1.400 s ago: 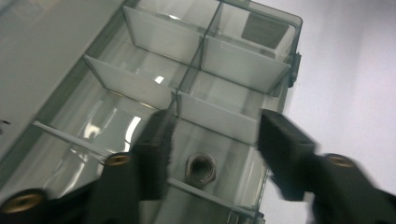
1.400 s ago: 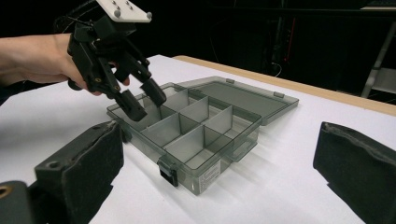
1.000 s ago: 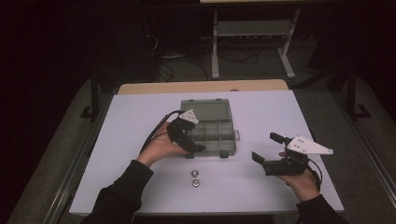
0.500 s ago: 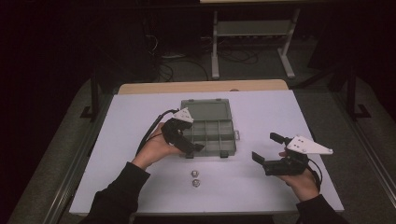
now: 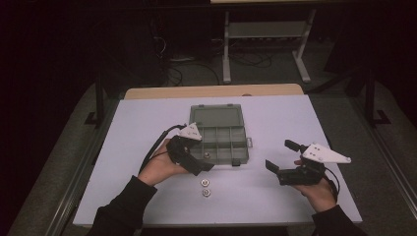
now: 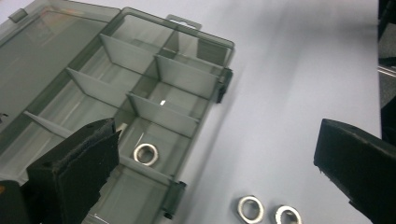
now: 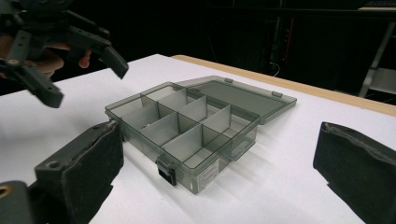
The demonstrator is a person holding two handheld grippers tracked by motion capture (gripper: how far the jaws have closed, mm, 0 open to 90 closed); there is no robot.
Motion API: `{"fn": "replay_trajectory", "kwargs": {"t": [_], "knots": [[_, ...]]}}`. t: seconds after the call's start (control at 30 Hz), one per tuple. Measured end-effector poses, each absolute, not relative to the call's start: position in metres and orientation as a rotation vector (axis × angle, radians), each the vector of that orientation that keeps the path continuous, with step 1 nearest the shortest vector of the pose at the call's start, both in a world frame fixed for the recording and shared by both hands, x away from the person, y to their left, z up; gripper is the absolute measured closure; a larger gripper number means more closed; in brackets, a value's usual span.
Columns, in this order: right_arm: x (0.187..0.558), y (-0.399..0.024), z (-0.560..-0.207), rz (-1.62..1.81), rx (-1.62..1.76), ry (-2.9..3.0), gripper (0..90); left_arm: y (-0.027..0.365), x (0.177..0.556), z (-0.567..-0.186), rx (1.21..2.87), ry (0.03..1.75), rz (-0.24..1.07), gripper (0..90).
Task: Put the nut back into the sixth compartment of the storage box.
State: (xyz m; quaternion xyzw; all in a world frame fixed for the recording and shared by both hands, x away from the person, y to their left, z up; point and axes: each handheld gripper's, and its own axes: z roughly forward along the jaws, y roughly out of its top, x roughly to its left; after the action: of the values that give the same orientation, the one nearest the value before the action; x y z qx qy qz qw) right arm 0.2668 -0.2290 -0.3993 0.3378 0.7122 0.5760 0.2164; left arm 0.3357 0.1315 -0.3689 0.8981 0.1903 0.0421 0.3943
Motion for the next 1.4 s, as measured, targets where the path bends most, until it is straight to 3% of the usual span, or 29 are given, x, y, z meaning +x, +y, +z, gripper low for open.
{"fn": "replay_trajectory", "kwargs": {"t": [0.53, 0.73, 1.27, 1.4], "knots": [[0.267, -0.230, -0.399, 1.602, 0.944, 1.967, 1.0, 0.148, 0.303, -0.387, 2.271, 0.497, 0.071, 0.3], [0.267, -0.230, -0.399, 1.601, 0.943, 1.968, 1.0, 0.152, 0.297, -0.399, 2.276, 0.483, 0.074, 6.7], [0.267, -0.230, -0.400, 1.596, 0.945, 1.973, 1.0, 0.148, 0.304, -0.417, 2.283, 0.424, 0.003, 49.2], [0.267, -0.229, -0.400, 1.597, 0.944, 1.973, 1.0, 0.146, 0.306, -0.421, 2.299, 0.422, -0.006, 55.3]]}}
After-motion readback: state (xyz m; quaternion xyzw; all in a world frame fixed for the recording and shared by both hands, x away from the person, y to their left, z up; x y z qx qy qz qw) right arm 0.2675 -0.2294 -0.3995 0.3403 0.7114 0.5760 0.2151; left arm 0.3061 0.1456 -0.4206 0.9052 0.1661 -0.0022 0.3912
